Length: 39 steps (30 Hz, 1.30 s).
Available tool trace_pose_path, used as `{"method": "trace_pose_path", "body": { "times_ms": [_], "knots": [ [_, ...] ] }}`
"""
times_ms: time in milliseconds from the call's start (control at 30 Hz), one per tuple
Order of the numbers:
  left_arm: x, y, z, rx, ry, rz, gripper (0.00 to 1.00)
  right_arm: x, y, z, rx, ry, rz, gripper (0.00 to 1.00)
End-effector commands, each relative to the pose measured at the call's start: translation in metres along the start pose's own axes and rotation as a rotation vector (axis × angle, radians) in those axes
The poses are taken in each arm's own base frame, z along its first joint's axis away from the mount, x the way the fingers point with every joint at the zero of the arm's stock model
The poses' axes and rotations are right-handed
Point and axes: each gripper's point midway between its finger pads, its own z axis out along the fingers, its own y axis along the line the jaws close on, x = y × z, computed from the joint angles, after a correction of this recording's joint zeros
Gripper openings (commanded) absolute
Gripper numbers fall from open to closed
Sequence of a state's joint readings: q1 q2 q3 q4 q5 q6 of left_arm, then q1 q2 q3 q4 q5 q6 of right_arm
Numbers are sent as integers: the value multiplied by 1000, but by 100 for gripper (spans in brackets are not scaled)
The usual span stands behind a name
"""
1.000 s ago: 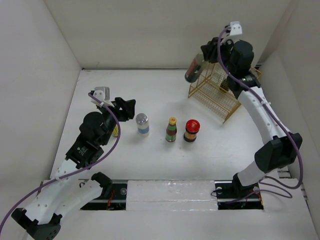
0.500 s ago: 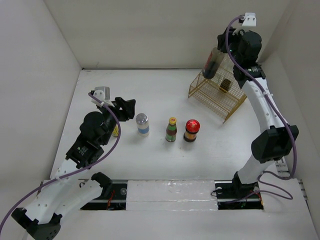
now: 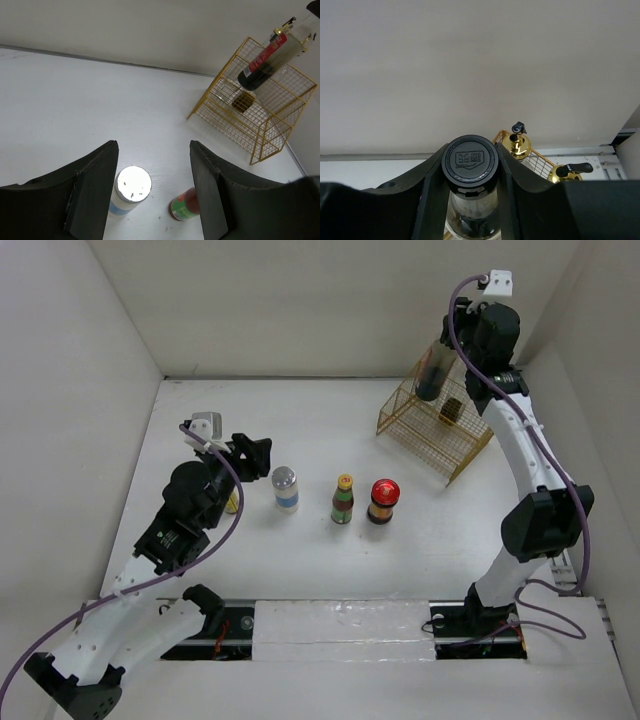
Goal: Organize the condiment bottles
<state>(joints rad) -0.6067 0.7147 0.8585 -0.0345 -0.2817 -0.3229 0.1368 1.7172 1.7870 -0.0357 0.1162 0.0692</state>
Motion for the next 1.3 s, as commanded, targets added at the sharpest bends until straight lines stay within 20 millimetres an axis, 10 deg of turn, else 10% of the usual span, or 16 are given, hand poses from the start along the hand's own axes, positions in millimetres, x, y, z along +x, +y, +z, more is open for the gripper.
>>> {"method": "trace_pose_path", "body": {
  "times_ms": [0,900,1267],
  "knots": [
    [-15,-2,0,4,-51,-13,55,-93,-7,-9,43,-298,39,1],
    [-14,-4,0,13,-48,-13,55,69,-10,23,144,-94,9,4],
    [-16,-6,-2,25,-52,-15,55,55,-10,0,153,-102,31,70]
  ]
}}
